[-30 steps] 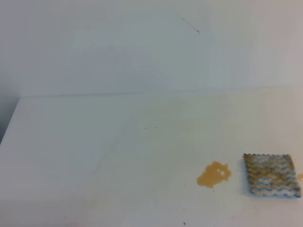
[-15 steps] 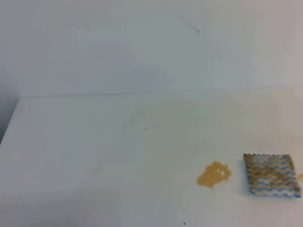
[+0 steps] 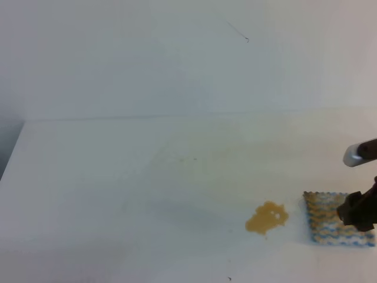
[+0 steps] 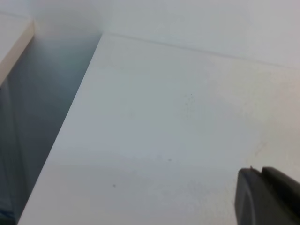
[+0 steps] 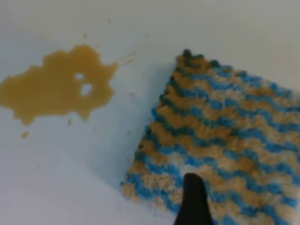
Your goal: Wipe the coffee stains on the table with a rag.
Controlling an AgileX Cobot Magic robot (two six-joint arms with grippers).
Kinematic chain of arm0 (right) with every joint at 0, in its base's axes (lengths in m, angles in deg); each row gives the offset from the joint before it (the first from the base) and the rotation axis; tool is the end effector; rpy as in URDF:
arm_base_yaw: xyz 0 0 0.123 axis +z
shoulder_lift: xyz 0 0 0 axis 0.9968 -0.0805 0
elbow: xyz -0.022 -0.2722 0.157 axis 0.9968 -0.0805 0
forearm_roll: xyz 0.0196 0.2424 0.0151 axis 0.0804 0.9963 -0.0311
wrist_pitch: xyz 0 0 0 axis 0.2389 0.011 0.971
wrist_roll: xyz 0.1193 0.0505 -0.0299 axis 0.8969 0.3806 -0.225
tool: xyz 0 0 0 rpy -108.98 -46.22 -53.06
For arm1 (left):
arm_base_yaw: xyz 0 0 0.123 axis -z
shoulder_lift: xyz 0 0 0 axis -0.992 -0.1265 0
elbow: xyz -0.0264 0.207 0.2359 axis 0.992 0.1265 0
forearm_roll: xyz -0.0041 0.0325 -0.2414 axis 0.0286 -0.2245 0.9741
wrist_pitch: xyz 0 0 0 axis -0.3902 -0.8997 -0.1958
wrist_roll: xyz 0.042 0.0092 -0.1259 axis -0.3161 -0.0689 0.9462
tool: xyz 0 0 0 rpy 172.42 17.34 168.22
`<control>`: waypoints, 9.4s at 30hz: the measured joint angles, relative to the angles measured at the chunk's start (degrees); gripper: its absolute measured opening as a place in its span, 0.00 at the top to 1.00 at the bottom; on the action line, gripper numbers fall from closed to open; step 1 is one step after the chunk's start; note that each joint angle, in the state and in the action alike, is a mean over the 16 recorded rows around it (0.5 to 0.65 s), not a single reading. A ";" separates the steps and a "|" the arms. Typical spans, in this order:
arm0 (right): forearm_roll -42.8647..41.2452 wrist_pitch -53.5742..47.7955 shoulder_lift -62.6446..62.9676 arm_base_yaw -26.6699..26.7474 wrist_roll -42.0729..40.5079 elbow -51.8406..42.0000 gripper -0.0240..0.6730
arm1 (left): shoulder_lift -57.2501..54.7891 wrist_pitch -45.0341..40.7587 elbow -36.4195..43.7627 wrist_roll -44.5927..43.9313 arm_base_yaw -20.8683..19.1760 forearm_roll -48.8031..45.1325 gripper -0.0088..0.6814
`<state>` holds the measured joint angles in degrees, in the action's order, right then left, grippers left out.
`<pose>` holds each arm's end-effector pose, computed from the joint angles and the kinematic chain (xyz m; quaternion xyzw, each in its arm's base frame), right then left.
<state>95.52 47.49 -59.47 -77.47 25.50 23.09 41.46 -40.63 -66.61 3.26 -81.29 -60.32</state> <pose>0.2774 0.0502 0.2006 -0.1486 0.9346 0.0395 0.3207 0.0563 -0.0011 0.1736 -0.1088 0.7792 -0.0994 0.6092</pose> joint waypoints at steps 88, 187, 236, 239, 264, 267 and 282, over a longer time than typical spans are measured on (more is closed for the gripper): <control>-25.24 2.45 -26.42 21.77 36.16 13.42 0.97 | 0.00 0.00 0.00 -0.08 0.00 0.00 0.99; -51.78 -20.30 -9.33 28.03 52.76 37.48 0.45 | 0.00 0.00 0.00 -0.05 0.00 0.00 0.99; -57.07 -23.77 63.40 28.02 77.29 -21.51 0.97 | 0.00 0.00 0.00 -0.05 0.00 0.00 0.99; -56.95 -23.93 63.69 27.36 77.29 -21.52 0.97 | 0.00 0.00 0.00 -0.04 0.00 0.00 0.99; -30.95 -2.89 81.88 -9.55 30.04 -32.53 0.97 | 0.00 0.00 0.00 -0.10 0.00 0.00 0.99; -30.10 -2.48 83.29 -9.66 31.01 -35.65 0.97 | 0.00 0.00 0.00 -0.11 0.00 0.00 0.99; -28.70 -2.24 84.15 -9.71 30.40 -40.93 0.97 | 0.00 0.00 0.00 -0.07 0.00 0.00 0.99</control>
<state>66.82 45.24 24.68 -87.17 55.90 -17.85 41.46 -40.63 -66.61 3.20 -81.29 -60.32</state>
